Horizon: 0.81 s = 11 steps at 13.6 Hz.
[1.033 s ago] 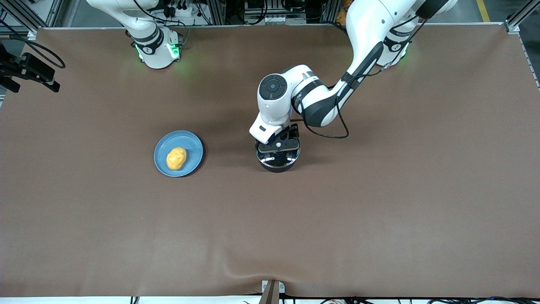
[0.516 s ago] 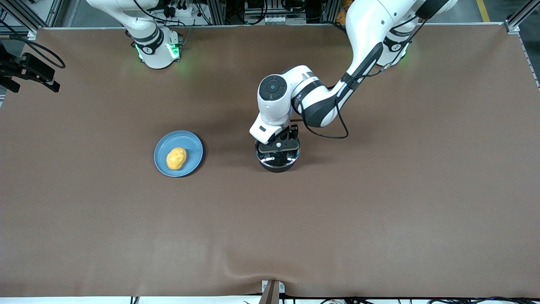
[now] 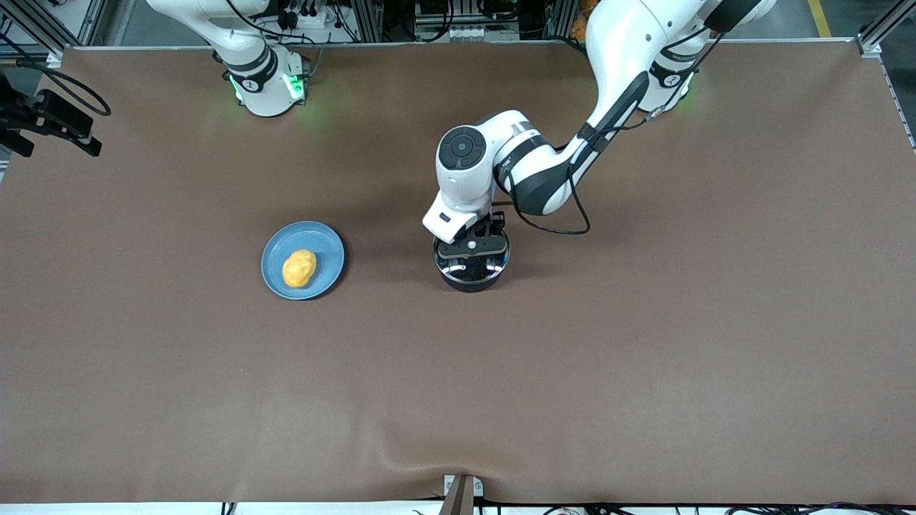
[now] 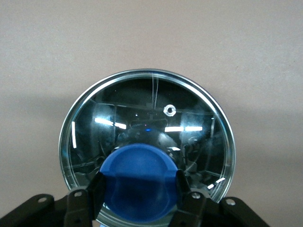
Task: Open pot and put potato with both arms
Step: 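Close the left gripper on the blue lid knob, then lift the glass lid off the saucepan and carry it aside with the left gripper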
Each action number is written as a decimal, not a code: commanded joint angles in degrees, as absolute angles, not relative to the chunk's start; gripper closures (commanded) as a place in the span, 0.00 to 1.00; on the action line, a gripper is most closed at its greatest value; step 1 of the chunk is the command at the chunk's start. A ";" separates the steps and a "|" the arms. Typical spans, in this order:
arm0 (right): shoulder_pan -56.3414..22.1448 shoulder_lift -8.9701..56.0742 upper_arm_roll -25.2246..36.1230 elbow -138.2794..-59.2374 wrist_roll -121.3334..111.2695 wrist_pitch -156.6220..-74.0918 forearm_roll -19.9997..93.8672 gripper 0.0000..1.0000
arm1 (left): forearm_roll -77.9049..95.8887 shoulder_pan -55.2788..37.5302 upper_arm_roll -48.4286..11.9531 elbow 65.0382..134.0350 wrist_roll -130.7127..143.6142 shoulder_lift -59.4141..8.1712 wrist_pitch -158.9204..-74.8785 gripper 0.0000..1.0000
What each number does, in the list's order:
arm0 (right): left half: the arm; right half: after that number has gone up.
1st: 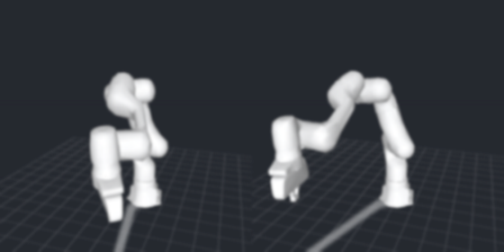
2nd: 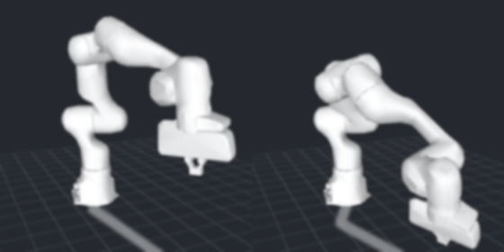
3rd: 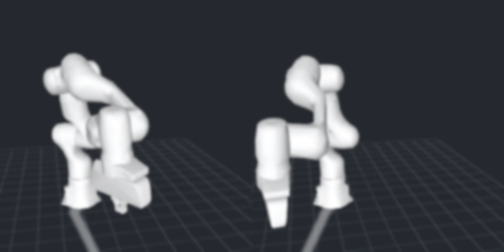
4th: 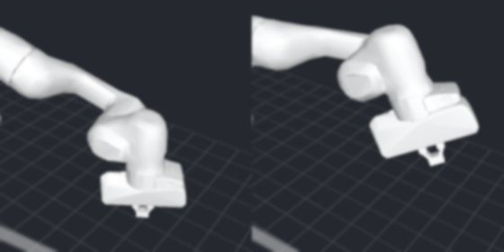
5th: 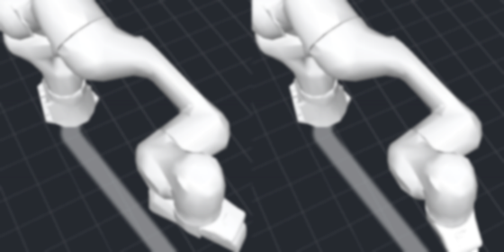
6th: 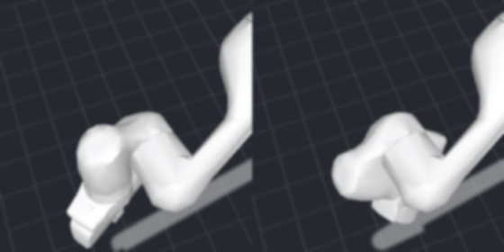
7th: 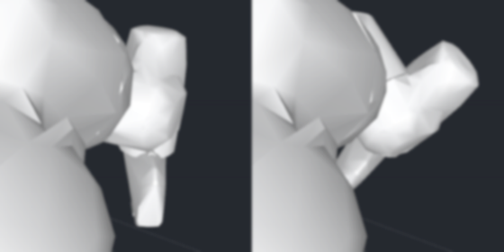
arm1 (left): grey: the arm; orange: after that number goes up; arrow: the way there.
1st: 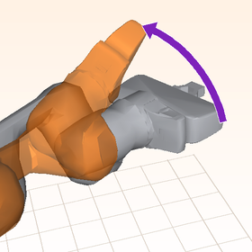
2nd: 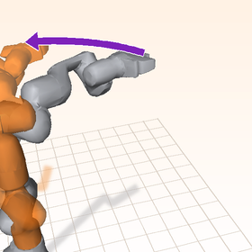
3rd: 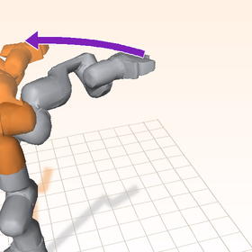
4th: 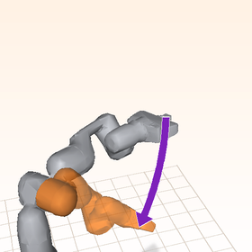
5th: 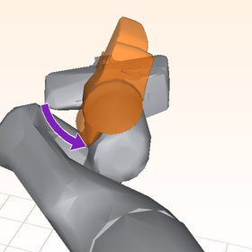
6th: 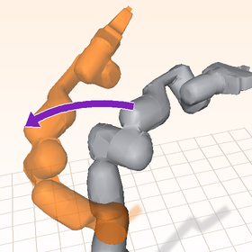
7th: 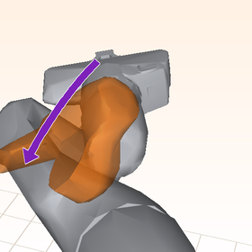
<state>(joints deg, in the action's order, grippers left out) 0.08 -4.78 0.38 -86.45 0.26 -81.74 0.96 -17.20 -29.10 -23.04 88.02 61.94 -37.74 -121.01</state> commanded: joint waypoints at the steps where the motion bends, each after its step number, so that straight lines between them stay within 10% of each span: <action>1: 0.88 -4.39 0.00 -85.61 -0.35 -81.12 1.76 0.00 | -18.63 -29.27 -23.29 87.72 61.96 -34.29 -116.47 1.00; 11: 1.14 -3.61 0.09 -85.43 -0.35 -81.38 1.76 0.00 | -14.26 -15.06 -23.64 87.98 52.41 -21.63 -106.52 1.00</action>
<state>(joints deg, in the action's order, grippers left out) 0.21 -4.62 0.45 -86.45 0.26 -81.74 0.96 -16.80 -20.54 -23.07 86.72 57.34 -24.18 -107.45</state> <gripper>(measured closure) 0.000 0.396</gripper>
